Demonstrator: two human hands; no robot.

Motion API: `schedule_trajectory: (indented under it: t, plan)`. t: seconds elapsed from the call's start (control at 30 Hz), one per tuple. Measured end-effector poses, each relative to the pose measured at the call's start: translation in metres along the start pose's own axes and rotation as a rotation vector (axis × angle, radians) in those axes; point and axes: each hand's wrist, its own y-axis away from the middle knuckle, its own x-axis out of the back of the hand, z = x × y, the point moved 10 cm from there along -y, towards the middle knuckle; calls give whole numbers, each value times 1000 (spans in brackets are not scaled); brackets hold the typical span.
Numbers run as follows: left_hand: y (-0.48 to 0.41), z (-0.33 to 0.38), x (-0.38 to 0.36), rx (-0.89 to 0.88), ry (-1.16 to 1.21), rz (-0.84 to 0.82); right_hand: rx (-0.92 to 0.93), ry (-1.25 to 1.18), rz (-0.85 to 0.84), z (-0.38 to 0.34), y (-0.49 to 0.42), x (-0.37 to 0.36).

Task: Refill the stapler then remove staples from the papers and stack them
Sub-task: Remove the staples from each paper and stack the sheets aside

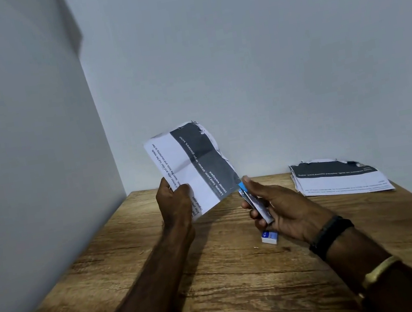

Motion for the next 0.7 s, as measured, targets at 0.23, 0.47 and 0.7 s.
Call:
schedule_trajectory:
  t: [0.23, 0.47, 0.7]
  plan:
    - [2, 2, -2, -8, 35, -24, 69, -9, 49, -1, -7, 10]
    - [3, 2, -6, -17, 23, -45, 102, -32, 28, -5, -9, 10]
    - [4, 1, -11, -37, 5, -71, 138, -13, 6, -8, -11, 9]
